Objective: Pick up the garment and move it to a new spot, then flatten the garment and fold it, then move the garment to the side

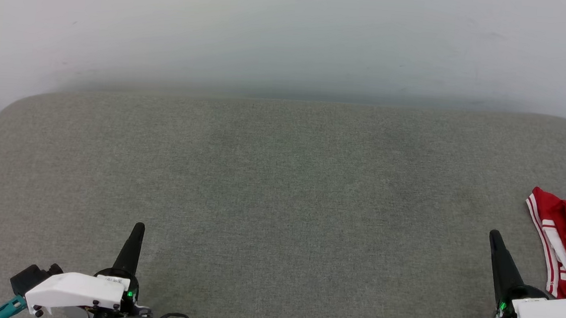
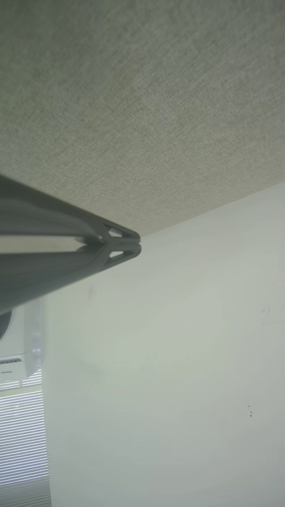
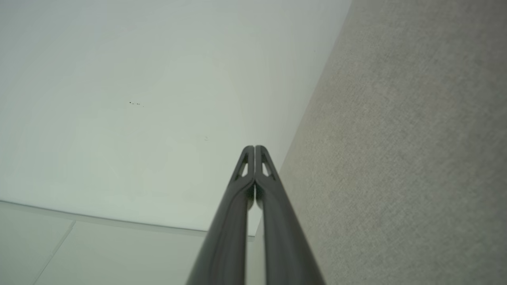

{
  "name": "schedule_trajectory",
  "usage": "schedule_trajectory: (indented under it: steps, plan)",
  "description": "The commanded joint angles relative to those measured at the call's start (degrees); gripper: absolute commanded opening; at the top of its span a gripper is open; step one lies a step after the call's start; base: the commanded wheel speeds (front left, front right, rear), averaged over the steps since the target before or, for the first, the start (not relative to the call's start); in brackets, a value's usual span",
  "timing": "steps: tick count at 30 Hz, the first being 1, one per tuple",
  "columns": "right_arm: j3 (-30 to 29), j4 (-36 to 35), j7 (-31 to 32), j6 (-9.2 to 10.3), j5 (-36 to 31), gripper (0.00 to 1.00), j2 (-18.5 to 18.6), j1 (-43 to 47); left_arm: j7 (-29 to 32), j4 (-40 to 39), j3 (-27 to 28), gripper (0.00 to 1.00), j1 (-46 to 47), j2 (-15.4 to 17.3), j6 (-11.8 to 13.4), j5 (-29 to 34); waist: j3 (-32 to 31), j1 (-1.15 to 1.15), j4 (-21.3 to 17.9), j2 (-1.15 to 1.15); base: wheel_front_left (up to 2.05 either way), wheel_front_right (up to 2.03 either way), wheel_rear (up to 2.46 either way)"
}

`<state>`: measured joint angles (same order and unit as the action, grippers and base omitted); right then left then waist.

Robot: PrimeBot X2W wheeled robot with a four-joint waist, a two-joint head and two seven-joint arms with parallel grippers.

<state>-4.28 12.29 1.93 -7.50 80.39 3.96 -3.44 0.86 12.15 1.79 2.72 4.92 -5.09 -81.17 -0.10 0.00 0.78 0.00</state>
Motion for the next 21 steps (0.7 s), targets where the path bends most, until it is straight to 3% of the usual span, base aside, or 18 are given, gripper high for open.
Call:
schedule_trajectory:
  steps: [1, 21]
  plan:
    - [-0.10, 0.00, 0.20, 0.01, 1.07, 0.00, 0.27, -1.03, 0.37, -0.07, 0.18, 0.00, 1.19, 0.16, -0.54, -1.07, 0.01, 0.00, -0.02, 0.00, 0.00, 0.00, 0.00]
    - [-0.66, 1.27, 2.73, 0.02, 9.78, 0.00, 0.03, -2.62, 2.83, 1.35, 1.76, 0.00, 2.85, -0.12, -2.07, -9.88, 0.19, 0.00, -0.54, 0.00, 0.00, 0.00, 0.00]
